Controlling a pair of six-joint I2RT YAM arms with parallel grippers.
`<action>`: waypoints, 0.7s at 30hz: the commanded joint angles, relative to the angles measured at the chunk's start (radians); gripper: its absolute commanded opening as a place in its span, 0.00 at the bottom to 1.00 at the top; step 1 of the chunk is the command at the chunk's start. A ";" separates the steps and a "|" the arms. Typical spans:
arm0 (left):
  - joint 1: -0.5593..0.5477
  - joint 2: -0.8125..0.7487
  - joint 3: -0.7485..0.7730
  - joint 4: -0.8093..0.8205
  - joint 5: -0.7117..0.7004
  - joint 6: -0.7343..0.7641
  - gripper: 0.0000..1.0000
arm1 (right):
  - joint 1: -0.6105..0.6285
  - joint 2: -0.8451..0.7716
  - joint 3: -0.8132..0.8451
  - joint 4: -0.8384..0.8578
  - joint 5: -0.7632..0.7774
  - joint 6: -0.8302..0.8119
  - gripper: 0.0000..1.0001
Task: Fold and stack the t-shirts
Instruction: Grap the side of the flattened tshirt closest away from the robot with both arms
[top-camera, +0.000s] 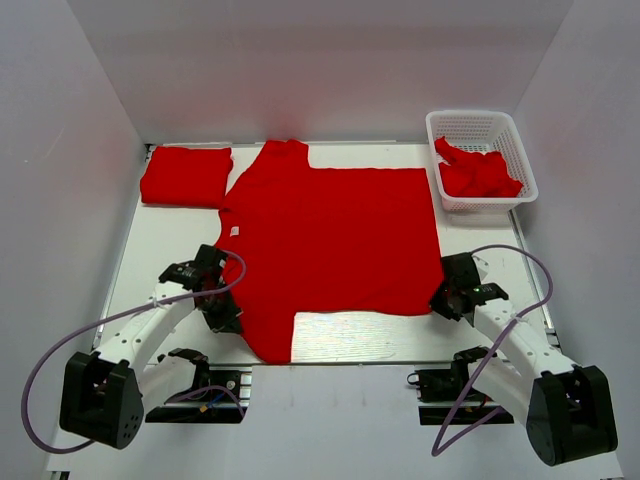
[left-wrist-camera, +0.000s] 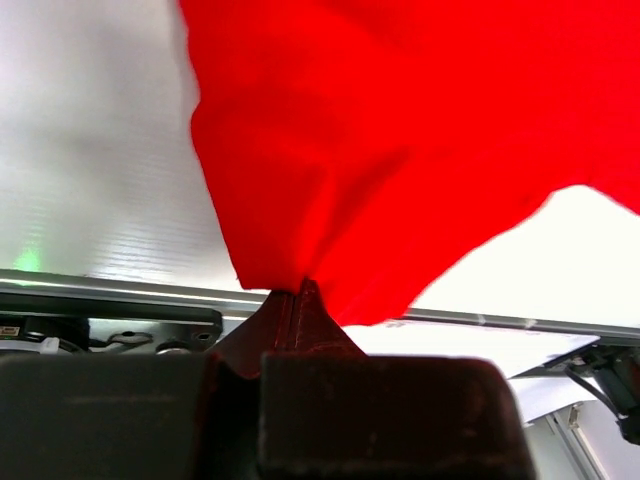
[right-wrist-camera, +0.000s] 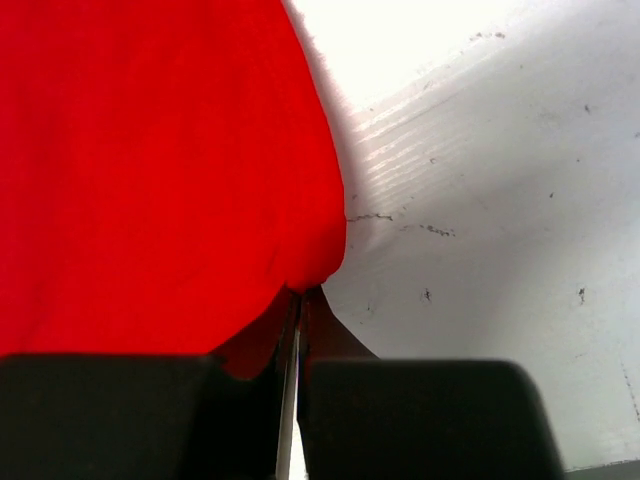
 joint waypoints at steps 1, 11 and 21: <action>-0.001 0.024 0.092 0.012 -0.017 0.028 0.00 | -0.004 -0.030 0.000 0.014 0.002 -0.019 0.00; -0.001 0.111 0.244 0.050 0.015 0.046 0.00 | -0.004 0.001 0.076 0.028 0.006 -0.125 0.00; 0.017 0.303 0.466 0.091 -0.014 0.066 0.00 | -0.003 0.124 0.218 0.053 0.039 -0.214 0.00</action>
